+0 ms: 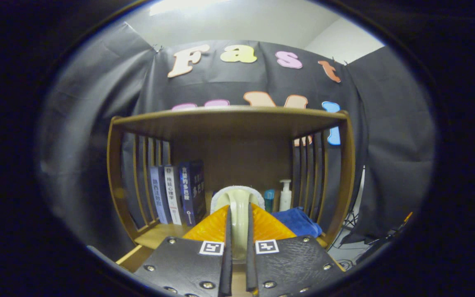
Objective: Pull open the drawer, take out the items inside it, and place them on the countertop above the cabinet.
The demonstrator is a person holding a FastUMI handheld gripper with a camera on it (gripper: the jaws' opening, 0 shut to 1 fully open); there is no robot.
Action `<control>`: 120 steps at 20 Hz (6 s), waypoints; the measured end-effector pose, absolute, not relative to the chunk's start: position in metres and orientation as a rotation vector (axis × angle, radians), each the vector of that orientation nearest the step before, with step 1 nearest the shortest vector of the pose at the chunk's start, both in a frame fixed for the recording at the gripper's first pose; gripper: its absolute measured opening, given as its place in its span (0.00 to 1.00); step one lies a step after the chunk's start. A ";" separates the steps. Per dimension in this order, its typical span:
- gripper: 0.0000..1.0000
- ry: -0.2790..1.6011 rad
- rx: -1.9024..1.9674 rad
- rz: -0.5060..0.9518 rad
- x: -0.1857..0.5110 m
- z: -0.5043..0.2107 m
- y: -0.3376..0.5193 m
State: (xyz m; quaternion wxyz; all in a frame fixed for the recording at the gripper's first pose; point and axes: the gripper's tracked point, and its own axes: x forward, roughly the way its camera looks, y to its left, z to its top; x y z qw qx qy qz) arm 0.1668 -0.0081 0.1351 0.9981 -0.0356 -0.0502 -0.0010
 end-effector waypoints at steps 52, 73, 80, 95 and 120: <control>0.98 0.070 -0.144 0.121 0.041 0.045 0.023; 1.00 0.225 -0.026 0.043 -0.005 -0.143 -0.008; 0.97 0.218 -0.058 -0.025 0.021 -0.162 -0.005; 1.00 0.091 -0.079 -0.025 0.088 -0.165 0.013; 1.00 -0.044 -0.062 -0.016 0.183 -0.162 0.017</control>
